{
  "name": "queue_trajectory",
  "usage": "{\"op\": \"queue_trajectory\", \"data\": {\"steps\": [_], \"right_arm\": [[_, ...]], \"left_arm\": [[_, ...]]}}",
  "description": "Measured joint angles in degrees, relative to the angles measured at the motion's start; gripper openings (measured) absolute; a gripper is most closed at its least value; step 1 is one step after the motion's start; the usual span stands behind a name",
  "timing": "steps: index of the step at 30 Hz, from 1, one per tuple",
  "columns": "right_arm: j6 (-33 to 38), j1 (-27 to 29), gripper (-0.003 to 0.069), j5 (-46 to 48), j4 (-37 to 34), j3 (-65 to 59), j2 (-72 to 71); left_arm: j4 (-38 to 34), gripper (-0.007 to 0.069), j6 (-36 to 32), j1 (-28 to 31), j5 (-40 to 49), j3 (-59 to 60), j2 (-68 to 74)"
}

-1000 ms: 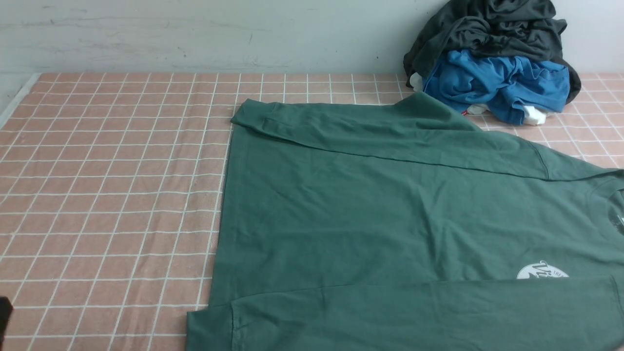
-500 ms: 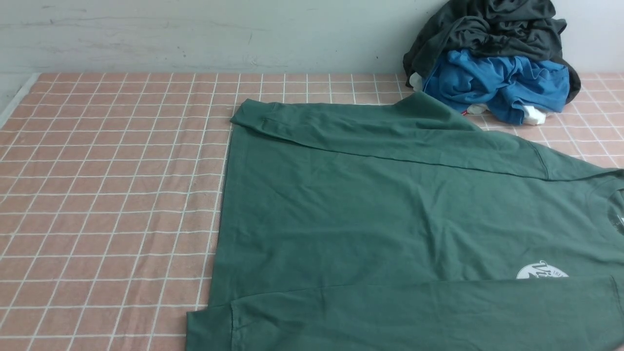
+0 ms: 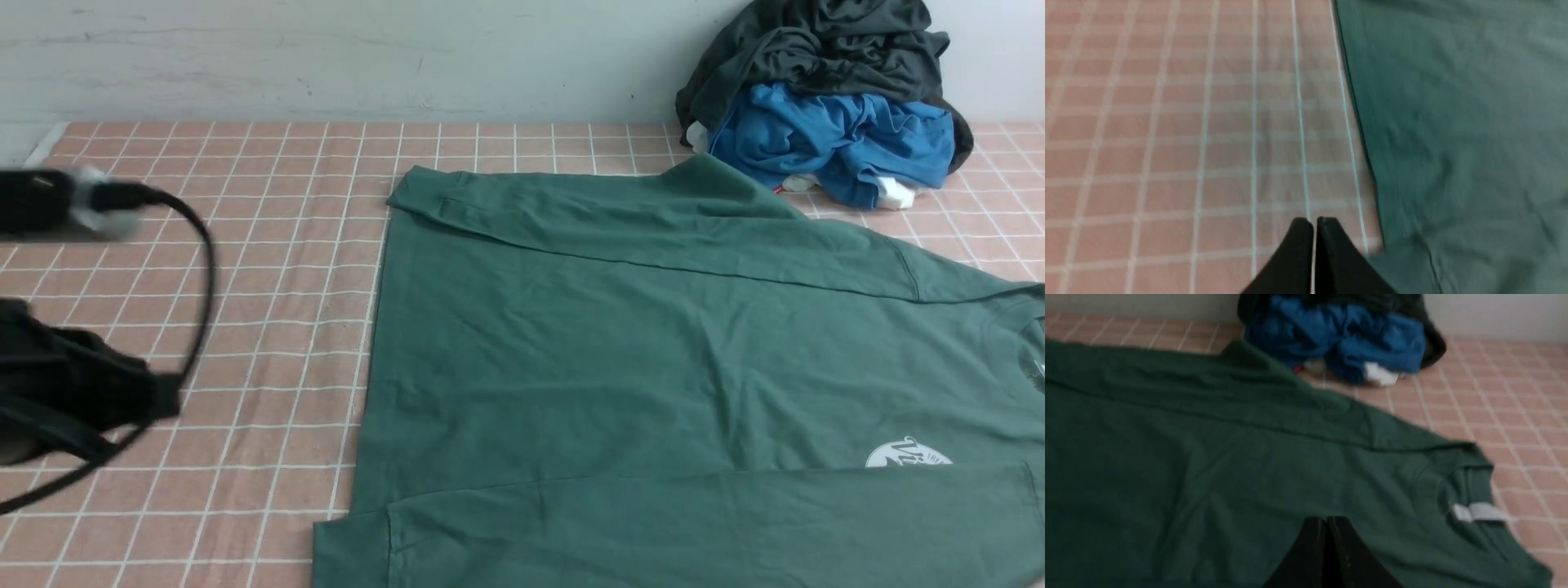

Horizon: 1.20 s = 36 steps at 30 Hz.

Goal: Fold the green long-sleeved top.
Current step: Use the left arm to clamp the cuff closest to it, then use the left arm to drag and place the cuff at the centered position on the left edge of the fabric

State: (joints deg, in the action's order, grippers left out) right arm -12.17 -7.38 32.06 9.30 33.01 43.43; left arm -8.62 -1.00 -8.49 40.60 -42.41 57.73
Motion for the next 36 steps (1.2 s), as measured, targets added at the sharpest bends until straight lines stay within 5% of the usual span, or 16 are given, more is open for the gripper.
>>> {"op": "queue_trajectory", "data": {"steps": [7,14,19,25,36], "right_arm": [[14.02,-7.49,-0.0014,7.73,-13.53,0.46,16.39],[20.01,-8.04,-0.0014,4.40,-20.68,0.51,19.59],[20.91,-8.04,-0.0014,3.79,-22.48,0.51,19.59],[21.12,-8.04,-0.0014,3.74,-22.76,0.51,19.59],[21.14,-8.04,-0.0014,3.47,-22.76,0.51,19.59]], "left_arm": [[-1.97,0.0201,-1.31,-10.06,0.59,0.00,23.79],[-1.30,0.0367,2.58,-12.26,-5.50,-0.07,34.51],[-1.69,0.0307,3.29,-12.26,-6.79,-0.43,35.44],[-3.24,0.0031,3.29,-12.50,-8.90,-0.43,34.37],[7.64,0.0009,0.46,-12.54,-6.93,-12.22,21.05]]}}
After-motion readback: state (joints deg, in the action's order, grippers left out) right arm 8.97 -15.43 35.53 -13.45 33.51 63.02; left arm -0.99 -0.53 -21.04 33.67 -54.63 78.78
